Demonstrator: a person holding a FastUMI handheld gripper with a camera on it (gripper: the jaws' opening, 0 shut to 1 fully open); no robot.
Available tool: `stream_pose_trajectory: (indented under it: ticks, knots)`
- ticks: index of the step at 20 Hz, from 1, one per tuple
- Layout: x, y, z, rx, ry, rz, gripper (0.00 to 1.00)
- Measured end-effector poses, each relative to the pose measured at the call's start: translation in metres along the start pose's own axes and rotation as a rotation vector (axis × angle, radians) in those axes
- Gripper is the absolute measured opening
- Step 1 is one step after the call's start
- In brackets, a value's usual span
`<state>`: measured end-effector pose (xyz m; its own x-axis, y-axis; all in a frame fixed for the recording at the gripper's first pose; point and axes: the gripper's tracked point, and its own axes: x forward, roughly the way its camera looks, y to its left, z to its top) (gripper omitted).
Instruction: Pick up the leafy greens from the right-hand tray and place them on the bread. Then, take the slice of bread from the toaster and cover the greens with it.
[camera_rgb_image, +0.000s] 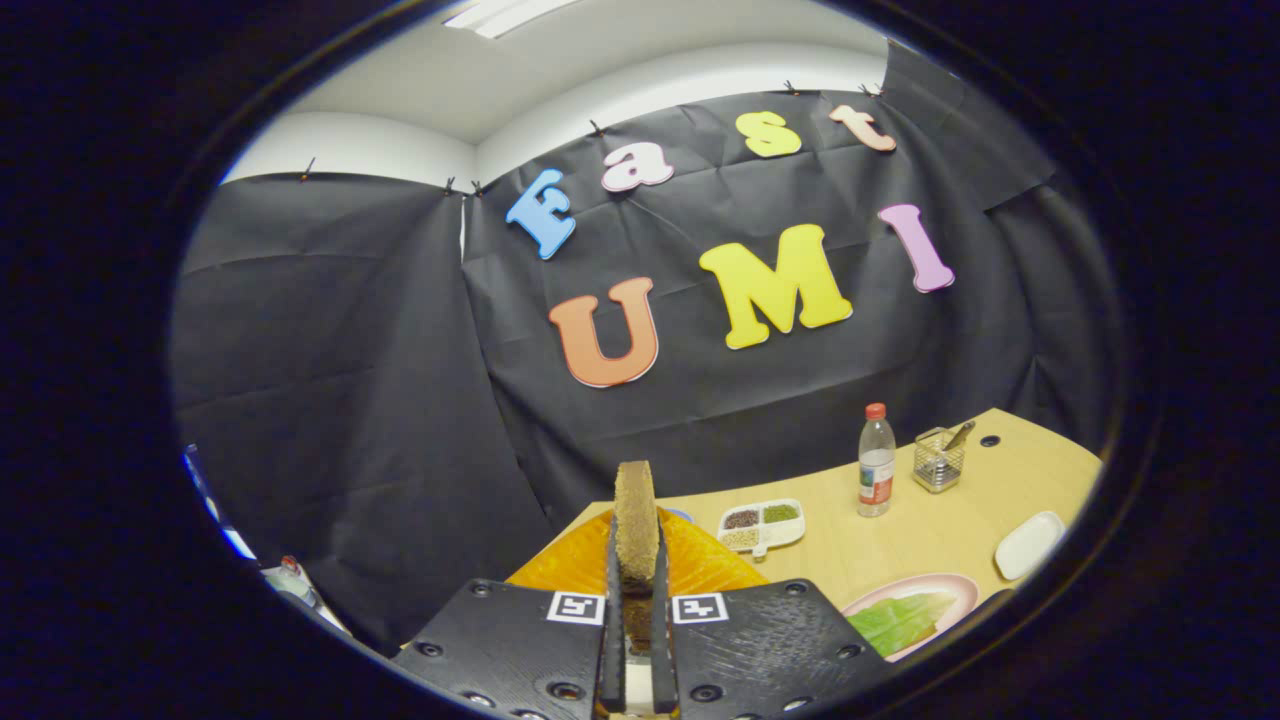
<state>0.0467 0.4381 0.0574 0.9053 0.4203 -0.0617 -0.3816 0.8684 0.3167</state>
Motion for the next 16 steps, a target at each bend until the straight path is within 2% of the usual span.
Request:
stream_pose_trajectory:
  ticks: [5, 8, 16]
  knots:
    - [-0.019, -0.081, 0.001, -0.018, -0.033, -0.134, 0.1]
    - [-0.024, -0.124, -0.017, 0.002, -0.012, -0.198, 0.1]
    - [-0.023, -0.184, -0.094, 0.073, 0.118, -0.253, 0.1]
